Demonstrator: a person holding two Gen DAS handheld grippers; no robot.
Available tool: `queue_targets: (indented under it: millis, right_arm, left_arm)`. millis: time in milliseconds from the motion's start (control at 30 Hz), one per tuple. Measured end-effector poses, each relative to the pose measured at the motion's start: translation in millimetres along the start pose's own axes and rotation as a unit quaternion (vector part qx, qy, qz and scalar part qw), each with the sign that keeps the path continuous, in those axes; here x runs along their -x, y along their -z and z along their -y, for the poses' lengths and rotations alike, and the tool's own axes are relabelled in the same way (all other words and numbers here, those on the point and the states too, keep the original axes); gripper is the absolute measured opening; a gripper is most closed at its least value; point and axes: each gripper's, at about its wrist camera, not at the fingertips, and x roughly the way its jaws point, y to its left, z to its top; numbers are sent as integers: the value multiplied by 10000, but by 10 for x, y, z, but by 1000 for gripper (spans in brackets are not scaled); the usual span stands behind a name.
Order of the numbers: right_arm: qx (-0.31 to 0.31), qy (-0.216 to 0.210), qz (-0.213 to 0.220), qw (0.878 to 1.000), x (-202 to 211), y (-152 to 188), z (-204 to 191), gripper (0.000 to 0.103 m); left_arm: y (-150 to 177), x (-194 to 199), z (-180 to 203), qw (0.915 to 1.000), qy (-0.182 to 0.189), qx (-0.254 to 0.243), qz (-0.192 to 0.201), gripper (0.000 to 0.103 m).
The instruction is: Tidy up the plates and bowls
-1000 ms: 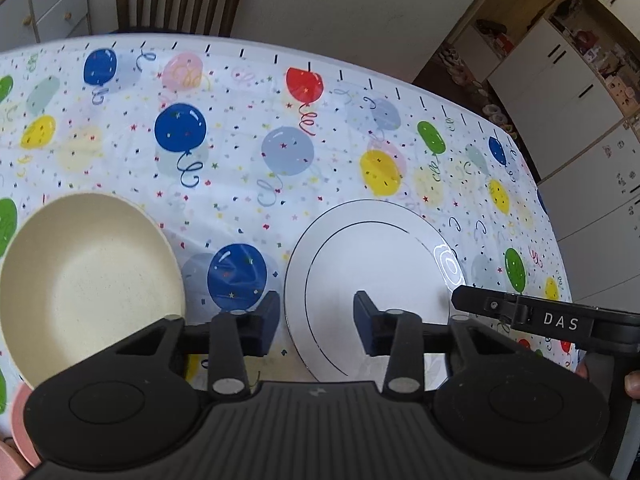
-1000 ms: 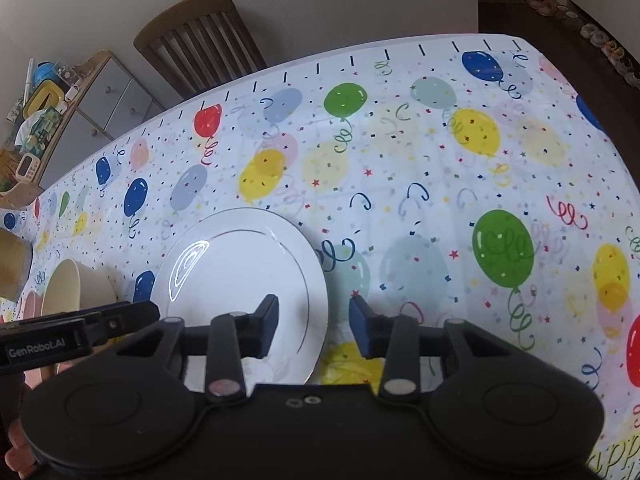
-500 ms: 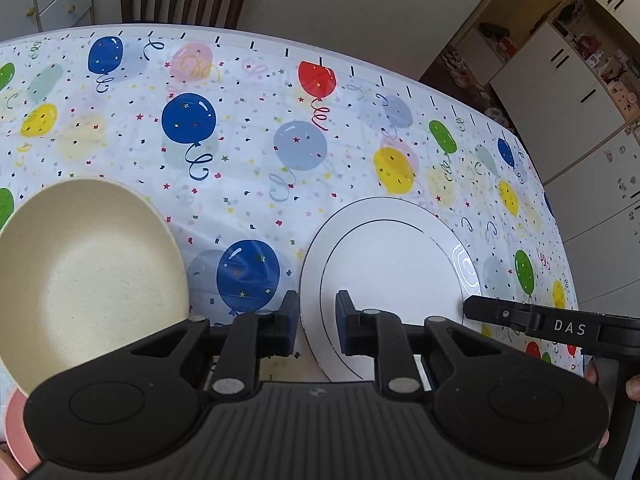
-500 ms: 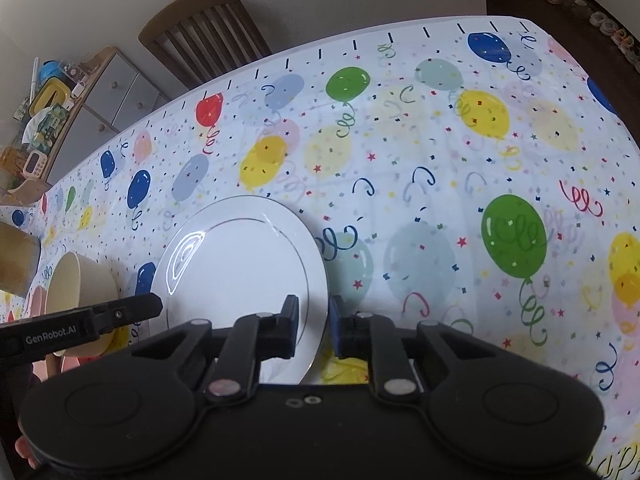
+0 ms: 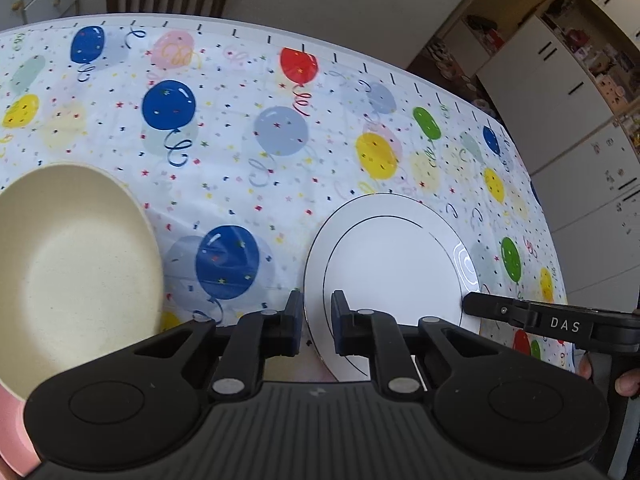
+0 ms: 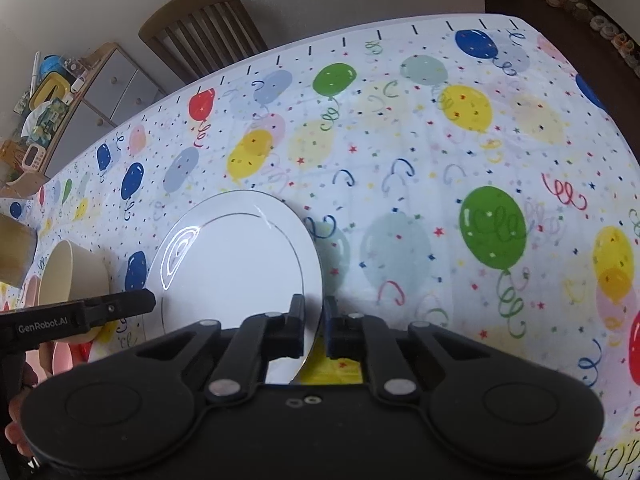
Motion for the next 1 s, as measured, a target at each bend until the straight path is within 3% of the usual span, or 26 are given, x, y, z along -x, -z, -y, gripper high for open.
queue_targets:
  millis: [167,333,633,1000]
  right_arm:
    - [-26,-119,-15,9999,21,8,48,6]
    - [-113,-150,-15,9998,4,3,70,12]
    - [-81,-90,80,9999,11,65,21,9]
    - [-144,-41,334,9993,589,299,26,9]
  left_arm:
    - [-22,-56,-68,9999,-54,102,-67,14]
    - [-14,-79,-38,9999,41,51,-119,14]
    - [13,-58,-15,9998,152,-17,-89,12]
    - [122,257,267,9985,446,-321,20,12]
